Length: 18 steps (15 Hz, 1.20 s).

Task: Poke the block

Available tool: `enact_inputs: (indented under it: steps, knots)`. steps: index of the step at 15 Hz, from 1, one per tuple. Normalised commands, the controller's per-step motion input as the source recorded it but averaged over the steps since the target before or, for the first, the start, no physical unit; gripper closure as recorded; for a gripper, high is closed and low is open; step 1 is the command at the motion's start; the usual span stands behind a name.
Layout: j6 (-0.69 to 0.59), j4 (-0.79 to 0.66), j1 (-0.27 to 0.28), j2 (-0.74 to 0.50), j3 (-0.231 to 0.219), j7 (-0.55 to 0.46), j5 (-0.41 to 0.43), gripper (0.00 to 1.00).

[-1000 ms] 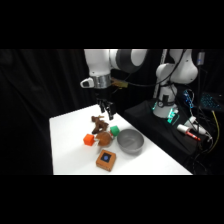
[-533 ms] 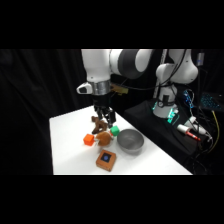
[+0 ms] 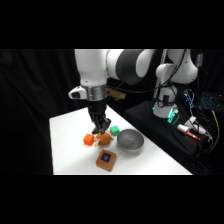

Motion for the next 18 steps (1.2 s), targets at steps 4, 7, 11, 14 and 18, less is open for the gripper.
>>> enact_inputs:
  steps: [4,7,11,14,18]
  knots:
    - [0.09,0.25,0.017,0.21,0.040,0.00,-0.076,1.00]
    - [0.13,0.17,-0.002,0.20,0.039,-0.04,-0.059,1.00]
    - [0.14,0.12,0.003,0.17,0.044,-0.04,-0.040,1.00]
    - [0.15,0.08,0.014,0.14,0.037,-0.02,-0.052,1.00]
    - [0.17,0.05,0.001,0.15,0.040,-0.02,-0.031,1.00]
